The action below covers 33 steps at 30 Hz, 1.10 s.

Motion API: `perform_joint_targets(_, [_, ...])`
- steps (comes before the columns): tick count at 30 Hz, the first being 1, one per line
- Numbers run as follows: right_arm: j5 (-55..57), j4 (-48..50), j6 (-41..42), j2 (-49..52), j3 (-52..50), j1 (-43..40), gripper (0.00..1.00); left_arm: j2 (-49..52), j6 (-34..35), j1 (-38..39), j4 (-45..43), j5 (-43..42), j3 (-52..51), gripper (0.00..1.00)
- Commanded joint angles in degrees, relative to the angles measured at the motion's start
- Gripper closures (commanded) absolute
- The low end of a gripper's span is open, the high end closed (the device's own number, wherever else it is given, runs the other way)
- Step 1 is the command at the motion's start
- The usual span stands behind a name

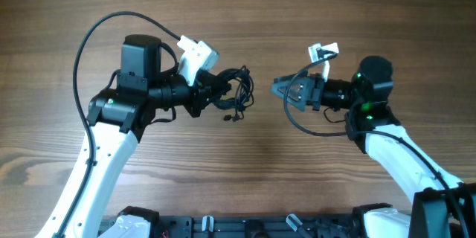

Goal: Untangle cables

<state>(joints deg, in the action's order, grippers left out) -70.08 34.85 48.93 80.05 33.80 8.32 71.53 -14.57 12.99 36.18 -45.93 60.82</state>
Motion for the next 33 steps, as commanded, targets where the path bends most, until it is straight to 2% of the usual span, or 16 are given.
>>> perform_joint_targets(1, [0.2,0.7,0.7,0.3,0.3,2.9,0.03,-0.5,-3.5,-0.3,-0.6,-2.9,0.2,0.96])
perform_joint_targets(3, [2.1,0.7,-9.6,0.3,0.3,6.3,0.08,-0.5,-3.4,-0.3,-1.5,-3.8,0.2,0.96])
perform_joint_targets(5, [9.5,0.7,-14.3,0.4,0.3,9.6,0.14,-0.5,-3.4,-0.3,-1.4,-7.7,0.2,0.96])
perform_joint_targets(7, [17.0,1.2,-14.2,0.4,0.3,10.7,0.20,-0.5,-3.4,-0.3,-1.2,-10.5,0.2,0.96])
perform_joint_targets(9, [18.2,4.2,-13.9,0.4,0.3,11.1,0.32,-0.5,-3.1,-0.3,-1.0,-10.9,0.2,0.96])
perform_joint_targets(10, [18.2,5.7,-12.7,0.4,0.3,11.4,0.39,-0.5,-3.0,-0.3,-1.0,-11.1,0.2,0.96])
perform_joint_targets(15, [16.0,7.9,-12.9,0.4,0.3,13.7,0.96,-0.5,-3.0,1.6,-1.0,-11.3,0.2,0.96])
perform_joint_targets(17, [14.6,7.4,-13.5,0.4,0.3,13.8,0.96,-0.5,-3.0,1.4,-1.0,-9.6,0.2,0.84])
perform_joint_targets(21, [12.7,0.2,-22.6,0.4,0.3,13.5,0.96,-0.5,-3.0,1.4,-1.1,-7.3,0.2,0.58])
perform_joint_targets(22, [12.6,-3.3,-26.0,0.4,0.3,13.5,0.96,-0.5,-3.0,1.4,-1.6,-6.3,0.2,0.54])
perform_joint_targets(25, [11.6,-5.6,-27.2,0.4,0.3,13.3,0.96,-0.5,-3.0,1.4,-2.4,-2.0,0.2,0.55])
perform_joint_targets(26, [9.9,-5.2,-27.2,0.4,0.3,12.5,0.96,-0.5,-3.1,1.4,-2.3,-1.2,0.2,0.68])
perform_joint_targets(27, [8.0,-5.1,-27.7,0.4,0.3,11.7,0.96,-0.5,-3.0,1.4,-1.9,-1.3,0.2,0.77])
perform_joint_targets(28, [6.5,-5.1,-27.9,0.4,0.3,10.8,0.96,-0.5,-3.1,1.4,-1.2,-1.3,0.2,0.78])
perform_joint_targets(31, [3.9,-5.1,-27.9,0.4,0.3,8.1,0.96,-0.5,-5.0,1.4,4.5,-1.3,0.2,0.76])
perform_joint_targets(33, [3.9,-5.1,-27.8,0.4,0.3,7.6,0.96,-0.5,-6.1,1.4,7.1,-1.8,0.2,0.70])
